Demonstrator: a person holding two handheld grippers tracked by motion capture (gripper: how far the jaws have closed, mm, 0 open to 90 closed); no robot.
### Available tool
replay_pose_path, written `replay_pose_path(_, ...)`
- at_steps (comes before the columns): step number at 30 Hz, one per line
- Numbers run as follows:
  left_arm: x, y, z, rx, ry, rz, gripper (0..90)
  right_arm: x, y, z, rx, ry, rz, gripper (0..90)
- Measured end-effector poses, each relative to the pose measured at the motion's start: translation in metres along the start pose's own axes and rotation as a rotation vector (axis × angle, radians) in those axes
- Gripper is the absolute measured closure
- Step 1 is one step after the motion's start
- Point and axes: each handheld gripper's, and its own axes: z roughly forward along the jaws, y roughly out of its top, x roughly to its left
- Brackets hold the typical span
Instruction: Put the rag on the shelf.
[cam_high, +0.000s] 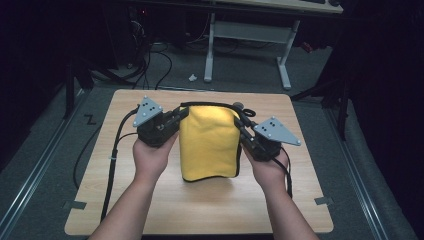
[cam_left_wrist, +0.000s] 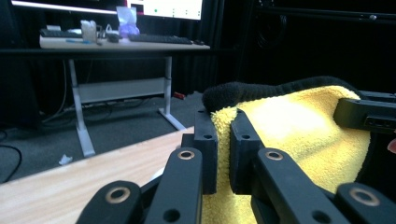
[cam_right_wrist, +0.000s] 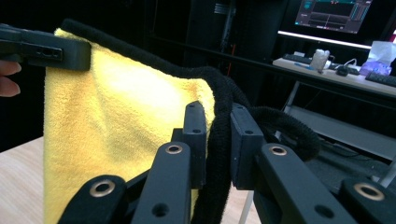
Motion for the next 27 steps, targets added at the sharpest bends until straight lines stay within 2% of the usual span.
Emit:
replay_pose_path(5, 0.003, 0.012, 0.008, -0.015, 0.0, 0.021, 84.0, -0.008, 0.011, 0.005, -0.012, -0.01, 0.013, 80.1)
replay_pose_path(8, 0.009, 0.016, 0.016, -0.012, -0.013, -0.007, 84.0, -0.014, 0.016, 0.01, -0.02, -0.019, 0.009, 80.1)
replay_pose_path(11, 0.015, 0.02, 0.026, 0.001, -0.014, -0.009, 84.0, -0.02, 0.02, 0.017, -0.019, -0.021, 0.02, 80.1)
replay_pose_path(15, 0.023, 0.024, 0.039, 0.007, 0.006, 0.023, 84.0, -0.03, 0.021, 0.031, -0.006, -0.019, 0.037, 80.1)
replay_pose_path(18, 0.031, 0.025, 0.049, 0.013, 0.014, 0.0, 84.0, -0.035, 0.022, 0.042, 0.003, -0.016, 0.048, 80.1)
replay_pose_path(23, 0.043, 0.029, 0.066, 0.016, 0.036, 0.014, 83.8, -0.046, 0.025, 0.06, 0.016, -0.012, 0.05, 80.1)
replay_pose_path(27, 0.054, 0.032, 0.083, 0.051, 0.06, 0.026, 83.8, -0.055, 0.026, 0.075, 0.027, -0.01, 0.042, 80.2)
